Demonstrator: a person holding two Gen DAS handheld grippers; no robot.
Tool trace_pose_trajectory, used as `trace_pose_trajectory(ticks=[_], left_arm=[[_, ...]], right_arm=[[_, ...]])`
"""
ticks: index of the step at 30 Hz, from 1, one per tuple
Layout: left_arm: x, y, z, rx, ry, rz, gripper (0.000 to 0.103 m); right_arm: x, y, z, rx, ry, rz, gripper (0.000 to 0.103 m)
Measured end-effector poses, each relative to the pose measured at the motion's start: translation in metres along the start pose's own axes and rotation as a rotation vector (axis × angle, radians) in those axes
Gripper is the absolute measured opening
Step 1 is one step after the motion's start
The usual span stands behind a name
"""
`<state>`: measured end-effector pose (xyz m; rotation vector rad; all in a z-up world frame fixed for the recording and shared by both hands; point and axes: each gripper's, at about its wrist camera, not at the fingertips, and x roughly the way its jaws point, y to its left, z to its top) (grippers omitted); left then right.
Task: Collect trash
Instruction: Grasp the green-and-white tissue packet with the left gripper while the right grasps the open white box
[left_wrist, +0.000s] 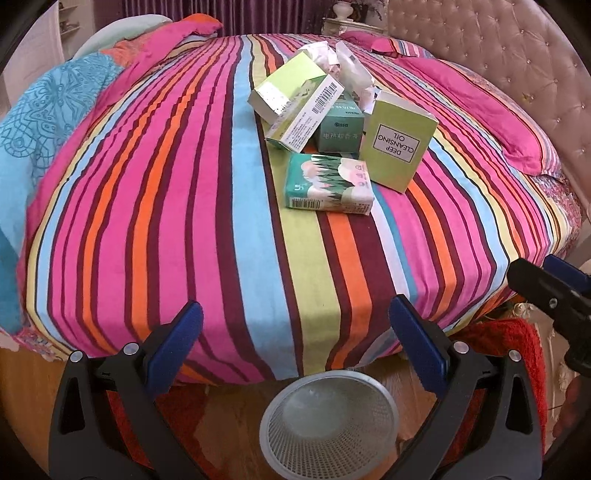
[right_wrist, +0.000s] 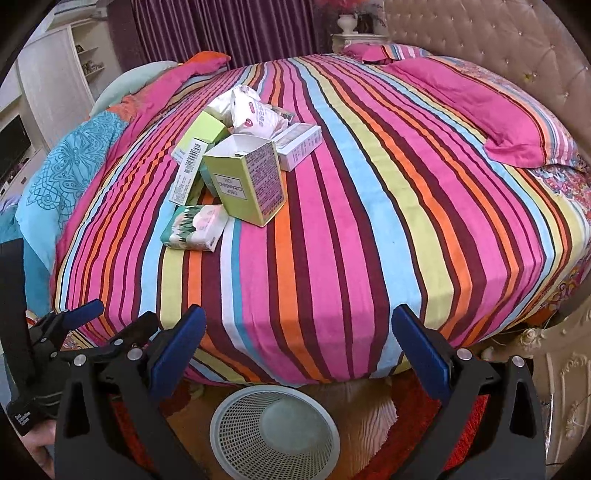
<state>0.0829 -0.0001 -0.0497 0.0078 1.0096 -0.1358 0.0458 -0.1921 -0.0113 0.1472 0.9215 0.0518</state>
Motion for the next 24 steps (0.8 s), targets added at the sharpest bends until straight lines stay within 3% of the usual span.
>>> trace_pose_trajectory(ticks=[10,24], left_arm=[[0.022,-0.005,0.029,0.011,-0.009,0.005,0.097],[0.069,-0.007,0.060,-0.041,-0.012,0.010,0.097]], right_arm=[[0.021,0.004,0.030,-0.008,-0.015,0.039,0.096],[0.083,0.030,0.077,-0.020,0.002,0.128,0.096]])
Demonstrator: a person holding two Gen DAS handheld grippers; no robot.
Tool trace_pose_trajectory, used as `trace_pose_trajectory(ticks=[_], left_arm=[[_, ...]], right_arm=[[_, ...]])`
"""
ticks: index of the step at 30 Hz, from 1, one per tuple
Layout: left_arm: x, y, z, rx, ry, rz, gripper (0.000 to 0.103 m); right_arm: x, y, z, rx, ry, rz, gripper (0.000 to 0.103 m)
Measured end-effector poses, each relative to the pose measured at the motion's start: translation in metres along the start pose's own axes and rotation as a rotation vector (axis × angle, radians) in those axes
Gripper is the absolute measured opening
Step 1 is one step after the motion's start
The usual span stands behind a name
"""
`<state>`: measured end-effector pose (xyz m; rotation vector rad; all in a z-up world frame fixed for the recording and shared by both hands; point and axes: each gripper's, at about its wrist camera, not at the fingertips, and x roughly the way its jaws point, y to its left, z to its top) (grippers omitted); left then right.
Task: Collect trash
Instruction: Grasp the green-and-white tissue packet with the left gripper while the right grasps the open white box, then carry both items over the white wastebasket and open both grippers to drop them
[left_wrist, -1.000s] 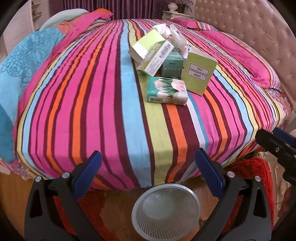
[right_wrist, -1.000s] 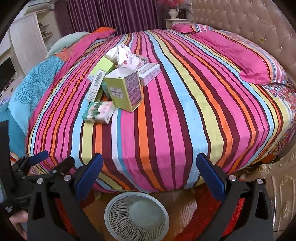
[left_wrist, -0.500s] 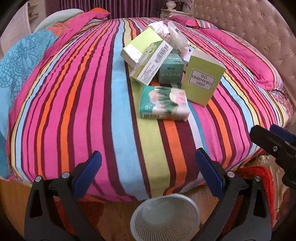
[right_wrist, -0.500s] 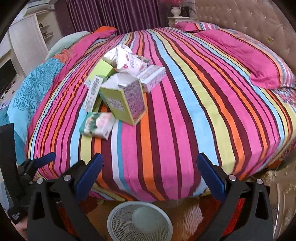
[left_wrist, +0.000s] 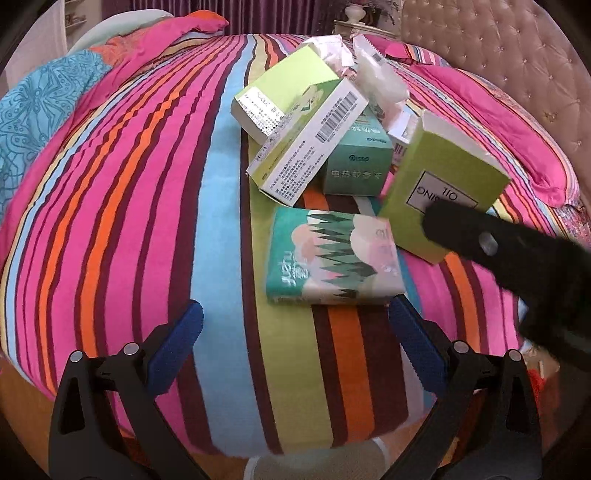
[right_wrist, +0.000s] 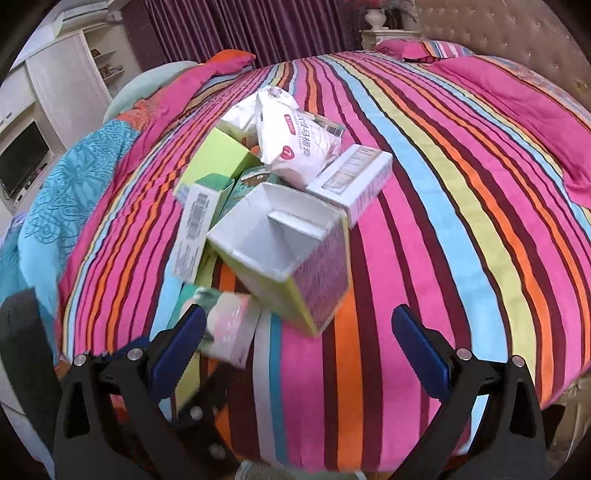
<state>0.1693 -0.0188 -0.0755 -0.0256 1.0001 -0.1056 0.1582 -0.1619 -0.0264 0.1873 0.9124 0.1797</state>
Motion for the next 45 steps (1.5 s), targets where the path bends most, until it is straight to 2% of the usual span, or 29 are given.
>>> trace_pose_trajectory(ticks=[3,9,12,13,15,16,17,22,27,36,45], left_arm=[[0.007,-0.002,0.006,0.008,-0.006,0.013,0.097],[0.011,-0.010,0.016,0.020,-0.037,0.007,0.097],[0.016,-0.013,0.021,0.022,-0.042,0.024,0.097],[0.018,-0.014,0.022,0.024,-0.045,0.028,0.097],[0.021,-0.014,0.023,0.029,-0.038,0.028,0.088],[0.023,-0.014,0.023,0.032,-0.036,0.032,0.076],[0.023,-0.014,0.023,0.037,-0.046,0.054,0.070],[0.019,-0.004,0.022,0.026,-0.052,0.018,0.064],[0.010,0.004,0.021,-0.001,-0.063,-0.003,0.064],[-0.017,0.002,0.009,0.015,-0.070,-0.041,0.064],[-0.058,0.005,-0.029,0.060,-0.061,-0.046,0.063]], right_arm=[[0.012,0.003,0.008,-0.006,0.004,-0.034,0.096],[0.023,0.002,0.017,-0.006,0.014,-0.021,0.095],[0.028,-0.005,0.018,0.014,0.053,0.022,0.082],[0.030,-0.007,0.019,0.021,0.067,0.036,0.081],[0.032,-0.011,0.019,0.030,0.093,0.076,0.074],[0.031,-0.010,0.019,0.026,0.095,0.076,0.074],[0.030,-0.010,0.019,0.022,0.096,0.080,0.074],[0.022,-0.017,0.018,0.059,0.091,0.097,0.073],[0.008,-0.027,0.019,0.095,0.070,0.100,0.073],[-0.022,-0.039,0.011,0.125,0.040,0.079,0.073],[-0.061,-0.042,-0.028,0.133,0.057,0.077,0.073]])
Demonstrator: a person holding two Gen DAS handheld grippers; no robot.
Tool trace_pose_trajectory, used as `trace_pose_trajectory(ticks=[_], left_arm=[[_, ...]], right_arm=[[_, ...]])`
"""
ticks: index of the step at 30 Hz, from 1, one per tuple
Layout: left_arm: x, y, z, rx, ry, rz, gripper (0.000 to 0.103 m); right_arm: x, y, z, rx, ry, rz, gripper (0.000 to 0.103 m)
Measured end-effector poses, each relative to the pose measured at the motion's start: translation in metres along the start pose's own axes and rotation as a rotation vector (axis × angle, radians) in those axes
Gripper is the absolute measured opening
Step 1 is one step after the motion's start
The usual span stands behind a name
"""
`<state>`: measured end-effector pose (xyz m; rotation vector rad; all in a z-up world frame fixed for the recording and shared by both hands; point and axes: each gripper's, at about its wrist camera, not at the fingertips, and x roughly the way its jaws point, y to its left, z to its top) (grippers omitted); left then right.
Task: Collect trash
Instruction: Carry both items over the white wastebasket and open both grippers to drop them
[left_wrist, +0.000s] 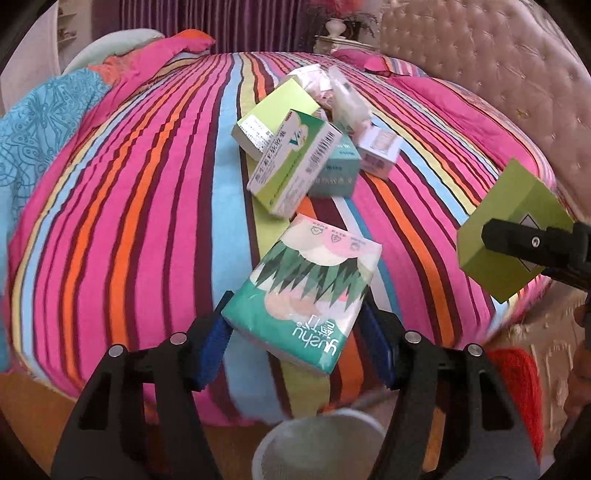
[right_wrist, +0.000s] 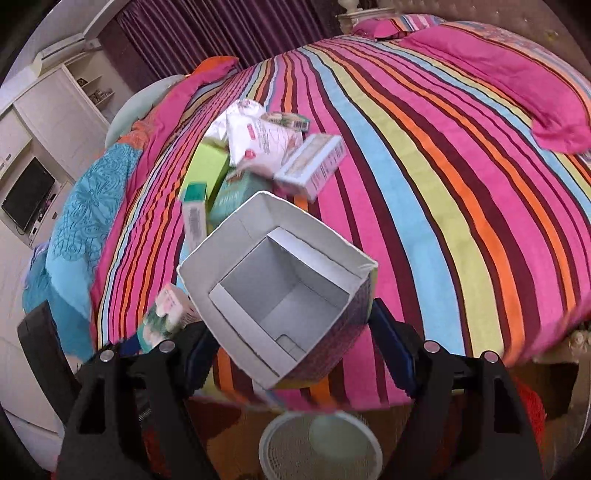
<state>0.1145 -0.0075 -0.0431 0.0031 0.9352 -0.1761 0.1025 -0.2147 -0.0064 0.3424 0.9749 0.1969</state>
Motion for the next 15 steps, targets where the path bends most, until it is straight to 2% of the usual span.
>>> trace_pose_trajectory(ticks=[8,15], left_arm=[[-0.042,0.002,-0.053,0.028,0.033,0.010,0.063],[-0.043,0.003,-0.101,-0.006,0.141,-0.033,0.064]], right_arm=[[-0.015,0.000,-0.058,0.024,0.098,0.035,0.073],[-0.003,-0.003,-0.095,0.077,0.206,0.042,0.073]])
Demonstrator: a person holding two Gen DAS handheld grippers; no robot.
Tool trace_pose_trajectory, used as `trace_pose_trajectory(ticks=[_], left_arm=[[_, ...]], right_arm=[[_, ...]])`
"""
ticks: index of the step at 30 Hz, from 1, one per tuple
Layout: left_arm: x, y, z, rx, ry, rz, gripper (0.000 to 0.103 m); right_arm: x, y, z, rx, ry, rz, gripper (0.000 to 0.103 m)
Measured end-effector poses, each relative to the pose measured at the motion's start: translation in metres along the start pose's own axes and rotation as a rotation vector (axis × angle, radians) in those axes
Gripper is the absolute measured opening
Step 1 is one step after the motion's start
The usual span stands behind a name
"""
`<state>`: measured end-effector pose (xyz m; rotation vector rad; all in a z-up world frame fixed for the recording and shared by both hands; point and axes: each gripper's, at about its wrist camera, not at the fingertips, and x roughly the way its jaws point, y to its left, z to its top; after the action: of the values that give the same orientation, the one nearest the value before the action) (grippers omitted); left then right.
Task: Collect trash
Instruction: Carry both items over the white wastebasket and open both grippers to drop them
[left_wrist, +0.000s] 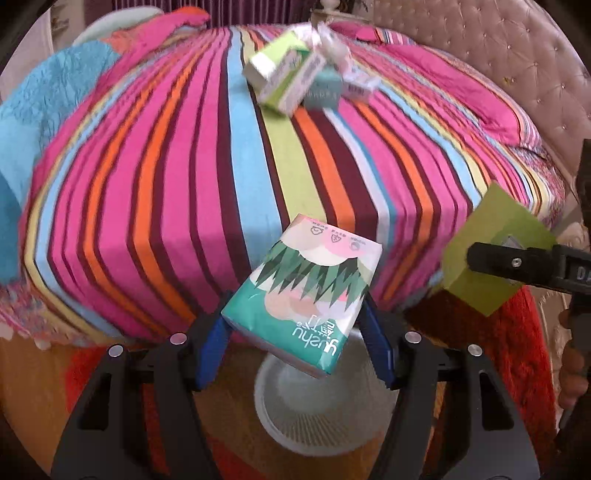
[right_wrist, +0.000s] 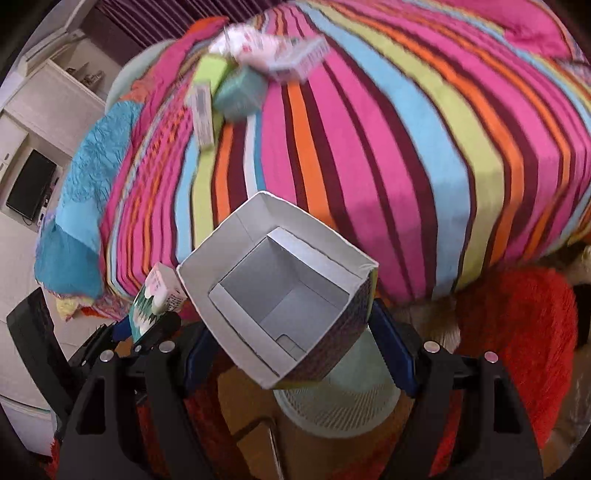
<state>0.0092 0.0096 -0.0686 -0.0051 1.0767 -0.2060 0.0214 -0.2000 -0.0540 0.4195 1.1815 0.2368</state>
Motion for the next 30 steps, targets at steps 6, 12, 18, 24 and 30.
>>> trace_pose_trajectory(ticks=[6,12,18,24,30], left_arm=[[0.045,0.005,-0.036,-0.064,0.210,-0.086,0.064],[0.097,0.016,-0.062,-0.145,0.441,-0.129,0.064],[0.136,0.015,-0.076,-0.161,0.576,-0.108,0.064],[0.160,0.009,-0.084,-0.166,0.686,-0.092,0.064],[0.174,0.007,-0.092,-0.148,0.758,-0.073,0.092]], right_arm=[[0.049,-0.017,-0.027,0.098,0.173,-0.021,0.073],[0.098,-0.035,-0.040,0.144,0.325,-0.103,0.073],[0.143,-0.043,-0.045,0.169,0.445,-0.127,0.073],[0.181,-0.049,-0.053,0.192,0.539,-0.140,0.074],[0.198,-0.055,-0.056,0.214,0.586,-0.140,0.095]])
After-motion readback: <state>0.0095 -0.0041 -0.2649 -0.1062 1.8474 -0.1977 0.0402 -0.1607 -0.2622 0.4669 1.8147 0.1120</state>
